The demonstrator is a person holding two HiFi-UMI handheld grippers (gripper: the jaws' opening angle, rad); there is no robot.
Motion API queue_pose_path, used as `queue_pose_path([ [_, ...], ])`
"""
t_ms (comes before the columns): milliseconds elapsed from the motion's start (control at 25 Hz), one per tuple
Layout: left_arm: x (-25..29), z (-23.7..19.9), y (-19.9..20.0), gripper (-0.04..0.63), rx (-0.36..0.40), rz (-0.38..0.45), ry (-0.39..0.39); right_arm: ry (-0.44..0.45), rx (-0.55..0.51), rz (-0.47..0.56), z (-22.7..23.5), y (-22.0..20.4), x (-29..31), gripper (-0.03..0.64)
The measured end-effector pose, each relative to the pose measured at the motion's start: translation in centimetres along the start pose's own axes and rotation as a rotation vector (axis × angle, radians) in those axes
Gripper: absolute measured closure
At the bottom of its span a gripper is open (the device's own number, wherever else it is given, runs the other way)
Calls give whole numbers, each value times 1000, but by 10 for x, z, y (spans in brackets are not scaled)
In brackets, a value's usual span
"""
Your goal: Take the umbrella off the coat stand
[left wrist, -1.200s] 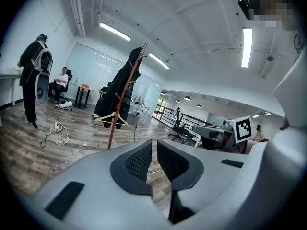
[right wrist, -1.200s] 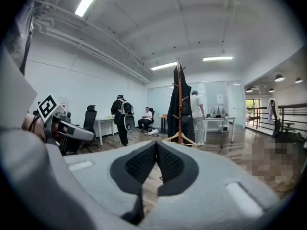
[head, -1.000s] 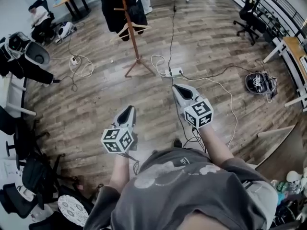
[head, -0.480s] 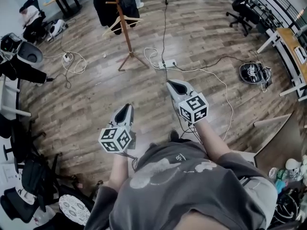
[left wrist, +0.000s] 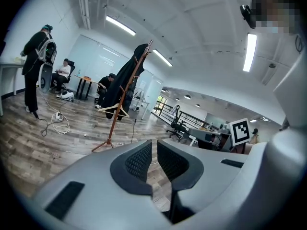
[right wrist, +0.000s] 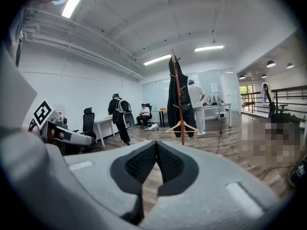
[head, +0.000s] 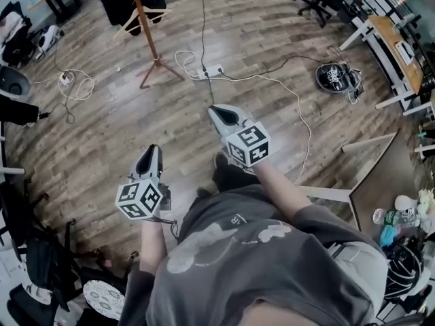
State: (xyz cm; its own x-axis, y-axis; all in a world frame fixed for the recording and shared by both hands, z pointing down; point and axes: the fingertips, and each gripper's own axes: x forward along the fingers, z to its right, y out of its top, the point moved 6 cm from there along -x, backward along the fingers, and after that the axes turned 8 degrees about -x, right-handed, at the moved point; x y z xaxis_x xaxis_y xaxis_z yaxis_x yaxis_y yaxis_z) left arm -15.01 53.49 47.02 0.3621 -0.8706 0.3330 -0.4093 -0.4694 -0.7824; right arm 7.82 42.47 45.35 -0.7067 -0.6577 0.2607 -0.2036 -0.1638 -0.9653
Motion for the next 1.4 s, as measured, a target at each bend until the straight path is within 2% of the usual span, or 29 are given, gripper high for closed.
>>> queue_pose_path([
  [160, 8, -10, 0, 552, 5, -14, 27, 7, 9, 9, 11, 0, 18, 618],
  [360, 33, -13, 13, 552, 86, -15, 69, 64, 5, 9, 32, 3, 58, 618],
  [520, 71, -17, 34, 552, 53, 7, 90, 102, 6, 19, 67, 13, 92, 618],
  [840, 160, -26, 80, 552, 54, 21, 120, 127, 10, 32, 153, 32, 159, 618],
  [1200, 239, -7, 121, 552, 103, 10, 123, 155, 42, 41, 229, 43, 196, 618],
  [1400, 262, -10, 145, 552, 106, 67, 179, 174, 55, 53, 259, 43, 210, 618],
])
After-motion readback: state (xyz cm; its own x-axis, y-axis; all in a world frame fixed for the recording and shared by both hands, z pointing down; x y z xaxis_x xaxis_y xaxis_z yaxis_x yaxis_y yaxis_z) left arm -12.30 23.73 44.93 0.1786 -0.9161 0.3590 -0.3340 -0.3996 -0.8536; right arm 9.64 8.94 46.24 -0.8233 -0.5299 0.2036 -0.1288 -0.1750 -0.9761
